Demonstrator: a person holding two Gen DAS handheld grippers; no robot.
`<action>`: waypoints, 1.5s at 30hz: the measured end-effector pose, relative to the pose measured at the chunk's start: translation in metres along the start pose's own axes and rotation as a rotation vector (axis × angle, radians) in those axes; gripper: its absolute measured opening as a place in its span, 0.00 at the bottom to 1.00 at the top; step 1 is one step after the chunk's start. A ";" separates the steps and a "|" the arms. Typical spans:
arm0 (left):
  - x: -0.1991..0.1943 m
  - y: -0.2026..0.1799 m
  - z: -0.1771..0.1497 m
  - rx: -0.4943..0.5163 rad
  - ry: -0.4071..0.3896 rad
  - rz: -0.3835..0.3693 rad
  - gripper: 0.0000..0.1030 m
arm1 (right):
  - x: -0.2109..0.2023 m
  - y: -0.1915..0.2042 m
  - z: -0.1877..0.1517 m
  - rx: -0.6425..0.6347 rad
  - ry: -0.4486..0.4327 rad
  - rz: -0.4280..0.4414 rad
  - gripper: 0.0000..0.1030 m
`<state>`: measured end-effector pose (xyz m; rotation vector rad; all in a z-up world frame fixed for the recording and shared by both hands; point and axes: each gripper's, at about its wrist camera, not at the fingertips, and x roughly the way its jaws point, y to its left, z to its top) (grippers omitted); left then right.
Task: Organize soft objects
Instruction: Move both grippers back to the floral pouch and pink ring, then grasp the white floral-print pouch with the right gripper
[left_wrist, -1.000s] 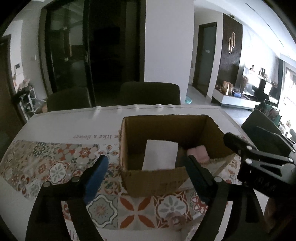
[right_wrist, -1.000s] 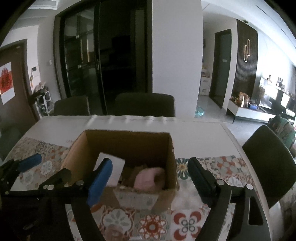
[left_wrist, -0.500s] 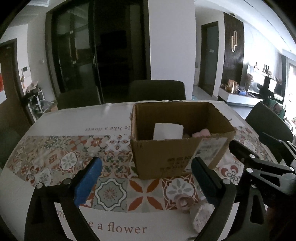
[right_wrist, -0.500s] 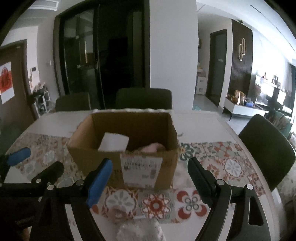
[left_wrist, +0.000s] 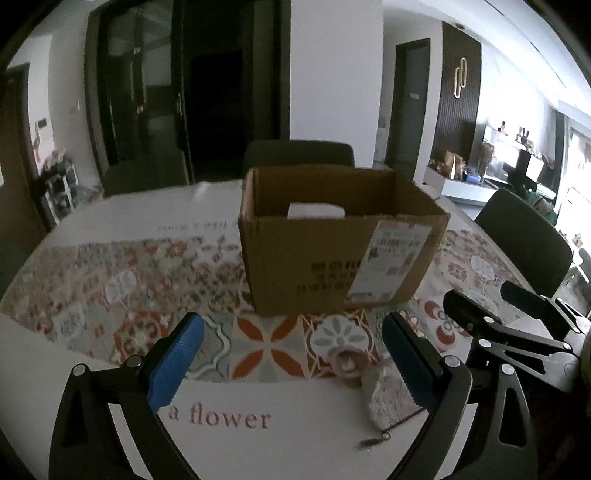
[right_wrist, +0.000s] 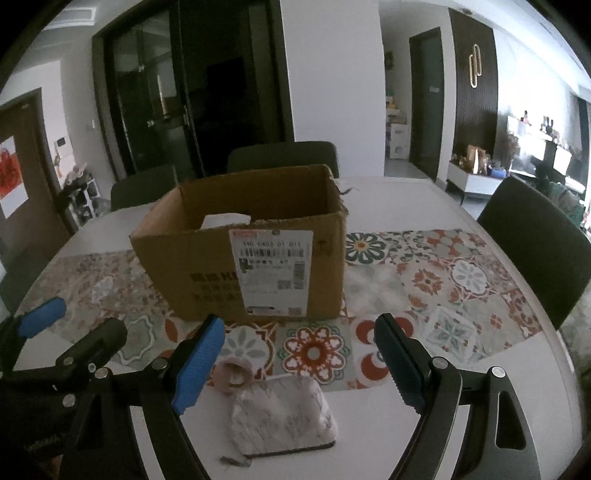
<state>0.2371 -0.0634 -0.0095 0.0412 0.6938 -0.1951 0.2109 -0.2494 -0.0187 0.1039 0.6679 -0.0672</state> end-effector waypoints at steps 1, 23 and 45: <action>0.002 0.001 -0.004 -0.009 0.013 -0.004 0.96 | 0.001 0.001 -0.003 -0.003 0.006 -0.007 0.82; 0.026 0.028 -0.065 -0.073 0.120 0.115 0.95 | 0.052 0.028 -0.055 -0.113 0.281 0.093 0.82; 0.051 0.028 -0.073 -0.089 0.196 0.135 0.95 | 0.099 0.030 -0.070 -0.140 0.403 0.099 0.81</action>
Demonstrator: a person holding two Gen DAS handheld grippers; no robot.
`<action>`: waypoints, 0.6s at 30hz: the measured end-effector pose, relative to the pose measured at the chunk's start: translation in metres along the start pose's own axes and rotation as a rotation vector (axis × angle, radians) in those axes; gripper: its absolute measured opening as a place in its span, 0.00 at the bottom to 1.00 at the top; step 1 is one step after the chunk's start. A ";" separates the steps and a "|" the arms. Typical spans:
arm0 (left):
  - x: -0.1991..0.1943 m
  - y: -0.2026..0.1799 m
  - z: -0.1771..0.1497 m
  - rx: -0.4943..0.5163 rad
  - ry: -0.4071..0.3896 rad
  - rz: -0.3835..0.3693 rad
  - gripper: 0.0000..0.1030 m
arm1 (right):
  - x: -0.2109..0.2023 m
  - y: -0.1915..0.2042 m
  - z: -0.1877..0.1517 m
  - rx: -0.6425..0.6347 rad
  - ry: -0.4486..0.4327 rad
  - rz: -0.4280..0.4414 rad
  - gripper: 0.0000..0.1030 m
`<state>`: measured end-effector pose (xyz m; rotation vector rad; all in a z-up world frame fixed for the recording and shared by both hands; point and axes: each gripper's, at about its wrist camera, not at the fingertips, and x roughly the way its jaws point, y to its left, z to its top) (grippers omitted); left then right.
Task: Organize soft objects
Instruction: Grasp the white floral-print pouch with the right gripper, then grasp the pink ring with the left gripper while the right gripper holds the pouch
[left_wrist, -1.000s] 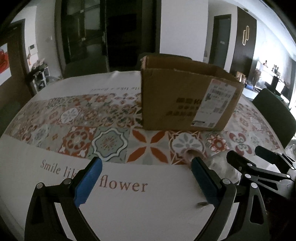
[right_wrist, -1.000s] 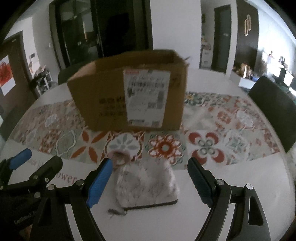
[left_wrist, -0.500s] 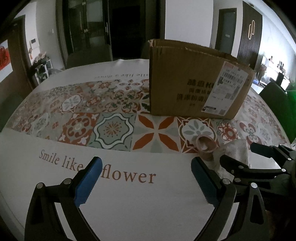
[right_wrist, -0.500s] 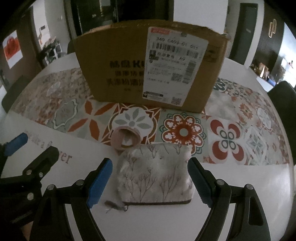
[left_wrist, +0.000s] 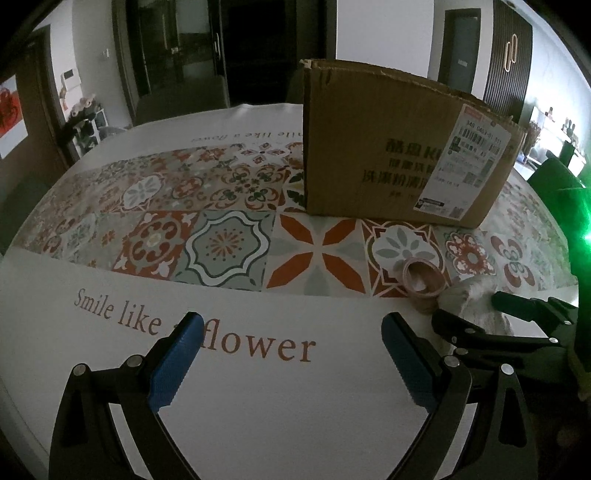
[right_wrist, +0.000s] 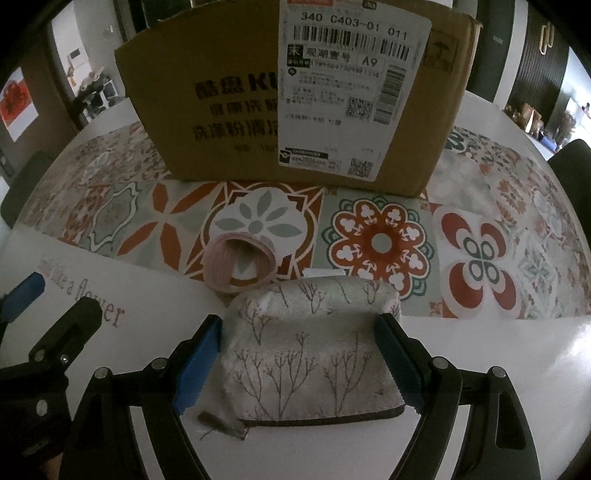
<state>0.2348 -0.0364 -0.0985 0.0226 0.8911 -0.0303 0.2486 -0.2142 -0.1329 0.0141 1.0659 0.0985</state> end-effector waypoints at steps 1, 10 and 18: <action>0.000 -0.001 0.000 0.003 0.000 -0.001 0.95 | 0.000 -0.001 -0.001 0.009 -0.002 0.005 0.79; 0.000 -0.015 0.000 0.041 -0.004 -0.014 0.95 | -0.005 -0.013 -0.005 0.021 -0.010 0.006 0.43; -0.002 -0.030 0.004 0.094 -0.012 -0.053 0.95 | -0.022 -0.022 -0.009 0.050 -0.074 0.019 0.25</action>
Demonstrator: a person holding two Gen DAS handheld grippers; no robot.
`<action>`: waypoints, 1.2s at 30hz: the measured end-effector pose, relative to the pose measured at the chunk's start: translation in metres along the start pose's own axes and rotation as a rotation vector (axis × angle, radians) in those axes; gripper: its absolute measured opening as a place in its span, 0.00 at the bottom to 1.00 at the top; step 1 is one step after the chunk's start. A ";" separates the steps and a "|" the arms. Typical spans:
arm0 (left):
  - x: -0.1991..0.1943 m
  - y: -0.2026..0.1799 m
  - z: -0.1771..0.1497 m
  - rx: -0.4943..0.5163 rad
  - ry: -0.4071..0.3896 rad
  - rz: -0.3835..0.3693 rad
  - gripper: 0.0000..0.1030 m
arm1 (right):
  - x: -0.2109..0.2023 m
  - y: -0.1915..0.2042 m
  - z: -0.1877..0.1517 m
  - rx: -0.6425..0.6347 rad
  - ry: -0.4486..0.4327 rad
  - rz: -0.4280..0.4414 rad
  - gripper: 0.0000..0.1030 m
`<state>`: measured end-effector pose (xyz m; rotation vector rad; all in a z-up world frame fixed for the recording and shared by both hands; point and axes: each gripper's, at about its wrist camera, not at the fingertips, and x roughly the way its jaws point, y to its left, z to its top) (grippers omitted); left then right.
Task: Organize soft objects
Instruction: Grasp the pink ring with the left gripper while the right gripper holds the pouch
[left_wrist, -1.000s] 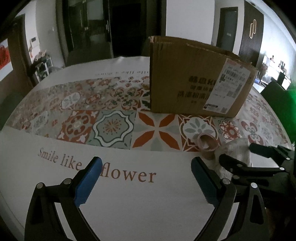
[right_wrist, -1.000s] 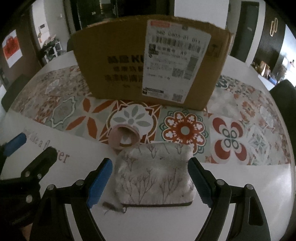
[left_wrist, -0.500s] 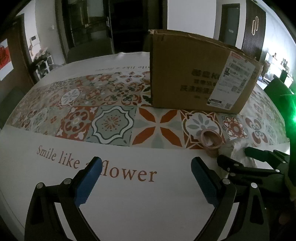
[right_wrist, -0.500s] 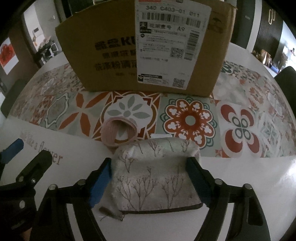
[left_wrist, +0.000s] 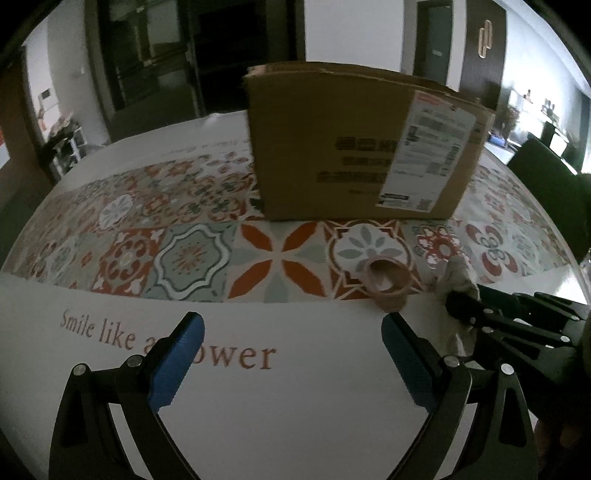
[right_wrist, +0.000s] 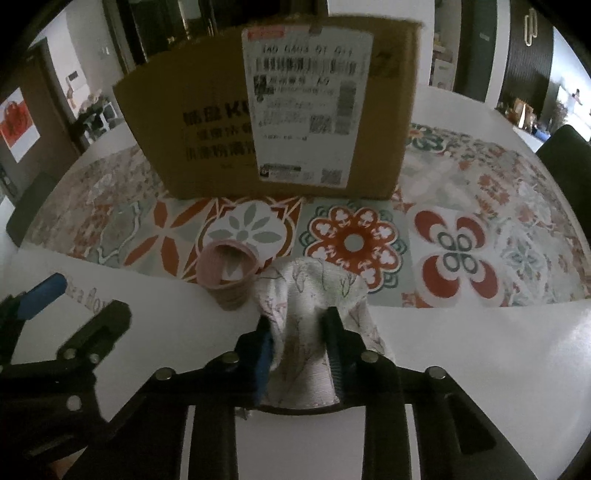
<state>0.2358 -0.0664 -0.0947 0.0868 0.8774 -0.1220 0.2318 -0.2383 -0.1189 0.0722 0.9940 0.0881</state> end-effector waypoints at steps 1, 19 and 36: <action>0.000 -0.003 0.001 0.011 -0.003 -0.003 0.95 | -0.002 -0.002 0.000 0.005 -0.005 0.000 0.25; 0.039 -0.059 0.028 0.091 0.015 -0.093 0.84 | -0.016 -0.044 -0.003 0.135 -0.049 -0.027 0.24; 0.067 -0.071 0.019 0.044 0.110 -0.146 0.27 | -0.014 -0.048 -0.004 0.147 -0.056 -0.017 0.25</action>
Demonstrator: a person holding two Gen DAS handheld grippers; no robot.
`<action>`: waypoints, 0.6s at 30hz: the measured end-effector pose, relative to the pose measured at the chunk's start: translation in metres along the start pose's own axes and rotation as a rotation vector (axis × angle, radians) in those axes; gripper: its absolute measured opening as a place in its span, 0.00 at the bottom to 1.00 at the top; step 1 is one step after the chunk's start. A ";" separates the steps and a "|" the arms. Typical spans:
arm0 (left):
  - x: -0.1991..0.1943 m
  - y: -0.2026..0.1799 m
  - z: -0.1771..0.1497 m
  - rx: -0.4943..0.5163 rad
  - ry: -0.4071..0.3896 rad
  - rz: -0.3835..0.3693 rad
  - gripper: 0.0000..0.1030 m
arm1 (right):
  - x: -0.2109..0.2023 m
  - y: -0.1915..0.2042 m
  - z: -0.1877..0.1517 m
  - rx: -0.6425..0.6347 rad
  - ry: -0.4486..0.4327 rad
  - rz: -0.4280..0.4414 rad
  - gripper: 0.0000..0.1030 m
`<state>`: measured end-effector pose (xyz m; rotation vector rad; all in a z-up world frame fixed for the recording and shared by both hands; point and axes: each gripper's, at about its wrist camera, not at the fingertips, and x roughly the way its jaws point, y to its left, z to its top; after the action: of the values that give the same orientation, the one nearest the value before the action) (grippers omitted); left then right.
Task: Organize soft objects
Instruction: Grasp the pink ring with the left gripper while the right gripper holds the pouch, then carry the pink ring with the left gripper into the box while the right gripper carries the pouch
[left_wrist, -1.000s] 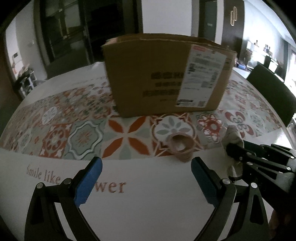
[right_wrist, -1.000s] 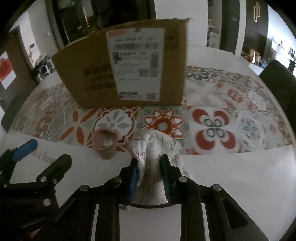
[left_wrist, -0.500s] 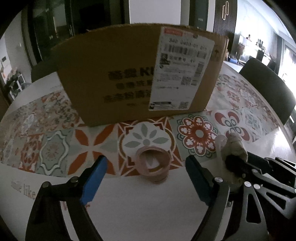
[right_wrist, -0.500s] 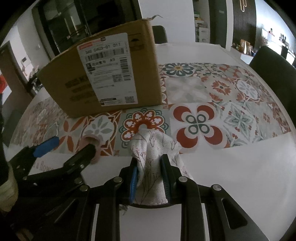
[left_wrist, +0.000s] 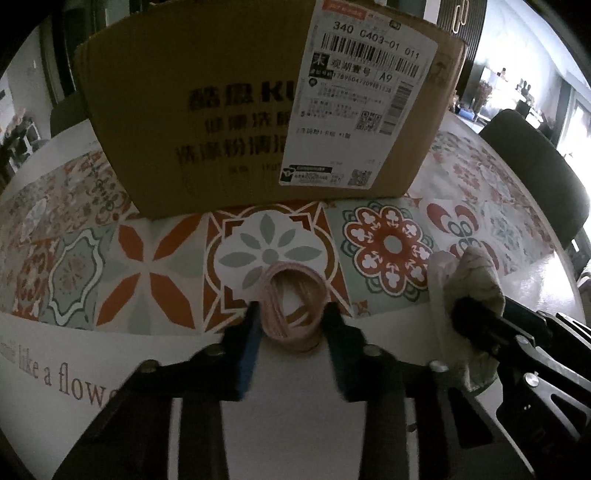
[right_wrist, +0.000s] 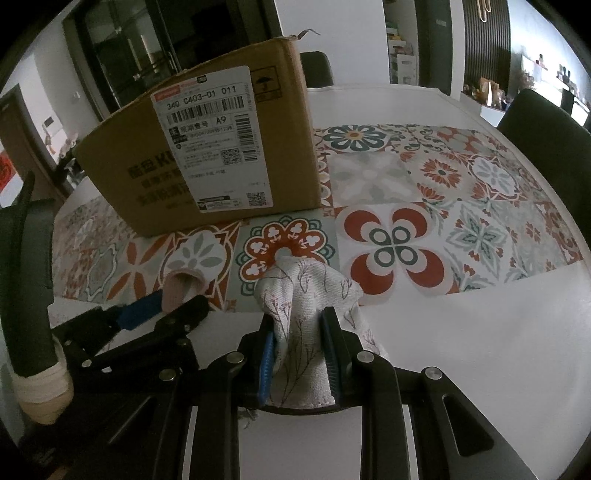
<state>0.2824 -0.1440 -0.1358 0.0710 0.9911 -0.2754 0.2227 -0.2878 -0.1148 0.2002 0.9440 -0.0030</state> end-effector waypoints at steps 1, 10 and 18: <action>-0.001 0.002 0.000 -0.002 -0.002 -0.004 0.22 | 0.000 0.000 0.000 -0.001 0.000 0.001 0.25; -0.023 0.018 0.000 -0.024 -0.049 -0.049 0.13 | -0.007 0.006 0.001 -0.010 -0.012 0.008 0.24; -0.053 0.032 -0.003 -0.051 -0.102 -0.081 0.12 | -0.024 0.021 0.006 -0.030 -0.051 0.037 0.24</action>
<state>0.2613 -0.1018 -0.0959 -0.0298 0.9003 -0.3248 0.2150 -0.2706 -0.0888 0.1887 0.8885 0.0404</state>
